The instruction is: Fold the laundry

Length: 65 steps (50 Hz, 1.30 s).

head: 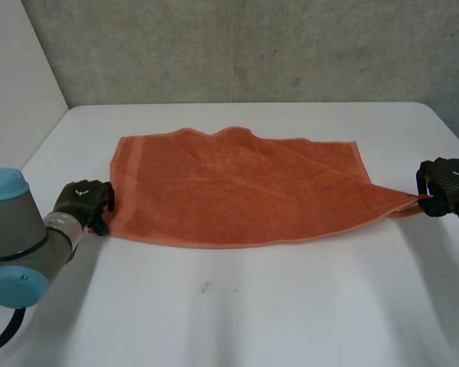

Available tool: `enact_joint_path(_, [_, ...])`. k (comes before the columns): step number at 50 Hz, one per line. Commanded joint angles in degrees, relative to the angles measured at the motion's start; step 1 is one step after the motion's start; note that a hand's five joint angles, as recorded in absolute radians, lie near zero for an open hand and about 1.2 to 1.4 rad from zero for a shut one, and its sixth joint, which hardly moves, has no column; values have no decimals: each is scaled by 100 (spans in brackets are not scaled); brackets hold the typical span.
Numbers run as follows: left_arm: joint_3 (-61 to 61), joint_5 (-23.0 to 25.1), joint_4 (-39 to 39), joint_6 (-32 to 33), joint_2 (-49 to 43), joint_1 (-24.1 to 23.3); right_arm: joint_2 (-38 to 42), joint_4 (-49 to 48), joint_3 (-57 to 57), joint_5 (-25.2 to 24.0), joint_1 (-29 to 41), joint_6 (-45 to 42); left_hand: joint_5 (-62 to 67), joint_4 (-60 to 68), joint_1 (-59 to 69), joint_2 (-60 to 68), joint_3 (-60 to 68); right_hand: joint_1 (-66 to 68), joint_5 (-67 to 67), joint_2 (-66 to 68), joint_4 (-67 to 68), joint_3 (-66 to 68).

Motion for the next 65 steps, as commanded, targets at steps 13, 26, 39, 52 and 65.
enact_joint_path(13, [95,9,-9,6,-153,-80,-1,0,-9,0,0,0,628,597,594,595,595,2364,1354,1220,1161,1191])
enact_joint_path(26, [77,18,-9,-11,-162,-159,8,0,-18,0,0,0,3486,3454,3451,3452,3452,2364,1354,1220,1161,1191])
enact_joint_path(39, [-581,-9,141,-64,1084,-177,-27,18,0,0,0,0,3486,3454,3452,3452,3452,2364,1354,1220,1161,1191])
enact_joint_path(52, [-1688,17,-1069,24,2490,192,-484,2215,-264,-281,-26,-1327,3486,3454,3452,3452,3452,2364,1354,1220,1161,1191])
enact_joint_path(65, [-2138,421,-2452,542,3494,403,-1073,5274,-359,-246,-554,-4096,3486,3454,3452,3452,3452,2364,1354,1220,1161,1191])
